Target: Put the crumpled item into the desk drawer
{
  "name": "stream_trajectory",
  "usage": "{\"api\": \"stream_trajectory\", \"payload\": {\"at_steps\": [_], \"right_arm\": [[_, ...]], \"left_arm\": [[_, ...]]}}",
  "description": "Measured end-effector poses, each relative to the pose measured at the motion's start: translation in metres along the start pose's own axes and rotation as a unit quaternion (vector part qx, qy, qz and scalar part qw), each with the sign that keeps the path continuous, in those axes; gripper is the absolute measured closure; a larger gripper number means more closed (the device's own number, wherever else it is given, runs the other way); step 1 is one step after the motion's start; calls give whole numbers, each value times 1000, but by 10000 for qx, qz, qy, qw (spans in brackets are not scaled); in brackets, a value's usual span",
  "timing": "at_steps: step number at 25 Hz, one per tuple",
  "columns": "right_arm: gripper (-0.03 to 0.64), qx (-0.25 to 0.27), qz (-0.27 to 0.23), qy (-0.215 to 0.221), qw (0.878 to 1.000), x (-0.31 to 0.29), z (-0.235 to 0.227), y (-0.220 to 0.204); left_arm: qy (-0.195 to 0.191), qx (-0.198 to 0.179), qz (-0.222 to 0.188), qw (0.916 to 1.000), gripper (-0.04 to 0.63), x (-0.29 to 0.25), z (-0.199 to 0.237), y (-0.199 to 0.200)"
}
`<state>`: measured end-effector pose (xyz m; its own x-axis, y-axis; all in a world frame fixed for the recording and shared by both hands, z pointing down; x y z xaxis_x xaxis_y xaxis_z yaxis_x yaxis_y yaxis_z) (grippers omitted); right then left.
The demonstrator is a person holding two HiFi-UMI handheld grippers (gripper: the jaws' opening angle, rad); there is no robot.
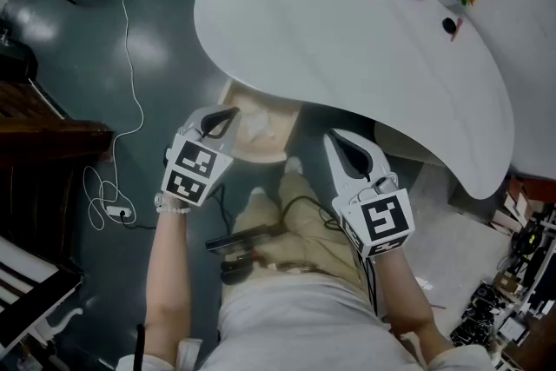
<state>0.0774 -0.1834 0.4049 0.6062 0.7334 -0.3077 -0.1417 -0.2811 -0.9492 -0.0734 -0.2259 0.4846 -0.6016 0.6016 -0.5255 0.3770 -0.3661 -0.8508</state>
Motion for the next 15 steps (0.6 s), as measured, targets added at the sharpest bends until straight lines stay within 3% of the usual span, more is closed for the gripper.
{"api": "stream_trajectory", "payload": {"at_steps": [15], "right_arm": [[612, 312, -416, 29, 9986, 14, 20, 52]], "left_arm": [[703, 121, -1058, 9918, 598, 103, 3, 78]]}}
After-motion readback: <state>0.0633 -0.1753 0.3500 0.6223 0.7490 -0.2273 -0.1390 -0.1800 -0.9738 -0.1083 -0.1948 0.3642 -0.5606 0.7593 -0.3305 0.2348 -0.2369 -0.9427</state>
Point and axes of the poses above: the fingertips, and each gripper's own axes: x backward along the fingers, z to its left, y out of its top, the point moved 1 cm from there along x, backward along the fingers, and after that the axes turned 8 degrees about -z, right-handed, at the moved point
